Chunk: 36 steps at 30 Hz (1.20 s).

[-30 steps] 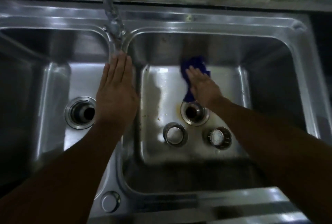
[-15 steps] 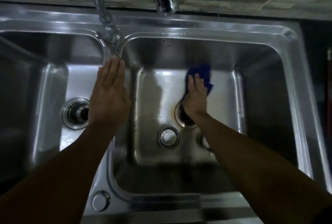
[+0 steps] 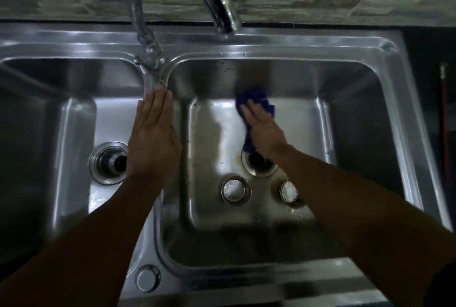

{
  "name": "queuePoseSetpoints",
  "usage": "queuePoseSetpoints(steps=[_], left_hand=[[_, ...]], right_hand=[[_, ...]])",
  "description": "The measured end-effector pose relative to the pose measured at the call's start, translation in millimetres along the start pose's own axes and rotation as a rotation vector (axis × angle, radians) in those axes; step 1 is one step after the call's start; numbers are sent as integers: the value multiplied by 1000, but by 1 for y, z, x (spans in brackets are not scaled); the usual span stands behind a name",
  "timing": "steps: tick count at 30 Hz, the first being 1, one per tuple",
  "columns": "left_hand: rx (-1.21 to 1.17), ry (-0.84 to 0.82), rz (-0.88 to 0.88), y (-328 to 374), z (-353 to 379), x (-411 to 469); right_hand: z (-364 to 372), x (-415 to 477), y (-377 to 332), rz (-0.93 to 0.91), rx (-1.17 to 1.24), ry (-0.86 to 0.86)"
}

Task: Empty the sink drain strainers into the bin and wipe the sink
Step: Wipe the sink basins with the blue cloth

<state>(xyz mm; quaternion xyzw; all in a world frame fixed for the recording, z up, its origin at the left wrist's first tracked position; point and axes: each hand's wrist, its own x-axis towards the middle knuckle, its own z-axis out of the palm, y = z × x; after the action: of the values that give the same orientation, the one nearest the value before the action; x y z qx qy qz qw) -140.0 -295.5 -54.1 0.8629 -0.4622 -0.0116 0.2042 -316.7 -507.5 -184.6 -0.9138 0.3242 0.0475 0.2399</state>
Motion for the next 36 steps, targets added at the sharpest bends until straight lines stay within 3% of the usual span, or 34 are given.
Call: queuePoseSetpoints(steps=[4, 8, 10, 15, 19, 21, 23, 27, 31, 33, 36], left_hand=[[1, -4, 0, 0, 0, 1], [4, -1, 4, -1, 1, 0], [-2, -13, -3, 0, 0, 0], [-24, -40, -15, 2, -4, -3], [-22, -40, -11, 1, -5, -4], [-26, -38, -13, 0, -5, -3], [-34, -27, -14, 0, -4, -2], [-53, 16, -10, 1, -3, -2], [-37, -7, -9, 0, -3, -2], [-30, -21, -2, -1, -2, -3], [-25, -46, -13, -2, 0, -3]], right_hand=[[-19, -22, 45, 314, -173, 8], [-15, -17, 20, 518, -4, 156], [-5, -12, -8, 462, -30, 180], [29, -13, -88, -20, -50, 67], [29, -13, -84, -261, -154, -21], [24, -11, -62, -213, -309, -29], [13, -8, -33, -1, -347, 25], [-15, -17, 21, 310, -175, 10], [-15, -12, 8, 478, -45, 16], [-6, -7, -18, 413, -24, 12], [20, -3, -67, 100, -47, -36]])
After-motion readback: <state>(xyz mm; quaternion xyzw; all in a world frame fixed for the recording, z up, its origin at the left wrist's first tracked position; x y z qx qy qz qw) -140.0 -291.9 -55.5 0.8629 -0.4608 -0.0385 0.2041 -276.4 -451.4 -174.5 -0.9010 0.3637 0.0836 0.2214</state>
